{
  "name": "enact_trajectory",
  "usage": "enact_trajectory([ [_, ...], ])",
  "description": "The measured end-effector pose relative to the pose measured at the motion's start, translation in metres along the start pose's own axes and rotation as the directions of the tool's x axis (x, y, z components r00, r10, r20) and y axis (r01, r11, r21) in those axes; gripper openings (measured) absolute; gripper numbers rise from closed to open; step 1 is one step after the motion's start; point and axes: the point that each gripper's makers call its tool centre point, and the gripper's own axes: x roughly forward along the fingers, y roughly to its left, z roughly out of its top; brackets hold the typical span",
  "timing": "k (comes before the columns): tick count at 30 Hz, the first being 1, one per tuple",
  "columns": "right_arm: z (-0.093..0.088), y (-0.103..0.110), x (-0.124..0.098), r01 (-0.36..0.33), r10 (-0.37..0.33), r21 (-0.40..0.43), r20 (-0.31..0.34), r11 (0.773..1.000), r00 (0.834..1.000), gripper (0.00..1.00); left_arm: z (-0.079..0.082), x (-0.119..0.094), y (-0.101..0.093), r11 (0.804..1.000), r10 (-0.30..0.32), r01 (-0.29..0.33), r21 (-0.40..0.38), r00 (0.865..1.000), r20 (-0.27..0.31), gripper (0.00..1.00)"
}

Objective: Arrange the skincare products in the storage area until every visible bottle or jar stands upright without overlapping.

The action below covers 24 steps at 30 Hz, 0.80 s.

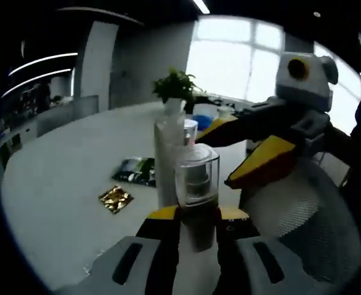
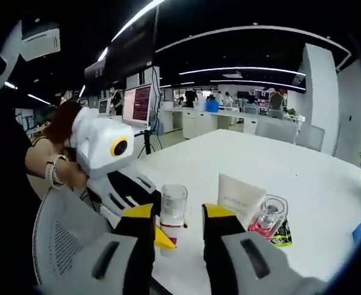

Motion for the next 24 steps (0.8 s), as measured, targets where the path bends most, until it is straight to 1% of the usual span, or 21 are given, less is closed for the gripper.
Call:
enact_trajectory([
  [1,0.0,0.0,0.001,-0.004,0.004,0.007,0.0,1.0,1.0,0.29,-0.001,0.0,-0.001,1.0,-0.012,0.012,0.019,1.0,-0.006,0.19],
  [2,-0.002,0.003,0.003,-0.03,0.03,-0.004,-0.005,1.0,1.0,0.29,-0.001,0.0,-0.002,0.999,-0.016,0.017,0.027,1.0,-0.007,0.19],
  [4,-0.002,0.002,0.005,-0.028,0.028,-0.02,0.001,0.999,1.0,0.3,-0.001,0.001,-0.004,0.998,-0.041,0.041,0.036,0.999,-0.014,0.19],
  [5,-0.002,0.004,0.006,-0.045,0.045,-0.027,0.003,0.999,0.999,0.3,0.0,0.001,-0.007,0.996,-0.069,0.07,0.062,0.998,-0.012,0.19],
  [6,-0.002,0.004,0.006,-0.048,0.049,-0.025,0.007,0.999,0.999,0.3,0.002,0.001,-0.009,0.993,-0.086,0.086,0.08,0.996,-0.005,0.19],
  [7,-0.002,0.005,0.007,-0.066,0.067,-0.023,0.011,0.998,0.998,0.3,0.001,0.0,-0.012,0.989,-0.111,0.112,0.093,0.994,-0.013,0.19],
  [9,-0.002,0.008,0.008,-0.1,0.101,-0.033,0.019,0.994,0.995,0.28,-0.001,0.001,-0.015,0.983,-0.14,0.142,0.116,0.99,-0.02,0.19],
  [12,-0.004,0.009,0.01,-0.126,0.126,-0.053,0.01,0.991,0.992,0.26,-0.006,0.002,-0.016,0.978,-0.161,0.164,0.131,0.986,-0.033,0.19],
  [14,-0.006,0.013,0.011,-0.164,0.165,-0.068,0.012,0.984,0.986,0.26,-0.009,0.003,-0.017,0.974,-0.176,0.18,0.137,0.984,-0.035,0.19],
  [16,-0.009,0.014,0.012,-0.187,0.188,-0.071,0.014,0.98,0.982,0.25,-0.01,0.003,-0.017,0.973,-0.185,0.188,0.136,0.982,-0.035,0.19],
  [19,-0.012,0.016,0.014,-0.206,0.207,-0.075,0.009,0.976,0.978,0.23,-0.014,0.005,-0.016,0.971,-0.191,0.195,0.14,0.981,-0.042,0.19],
  [22,-0.014,0.017,0.018,-0.22,0.221,-0.072,0.004,0.973,0.975,0.22,-0.017,0.006,-0.014,0.969,-0.197,0.202,0.144,0.979,-0.049,0.19],
  [24,-0.016,0.016,0.02,-0.221,0.221,-0.071,0.001,0.973,0.975,0.22,-0.019,0.007,-0.012,0.971,-0.188,0.194,0.142,0.981,-0.054,0.19],
])
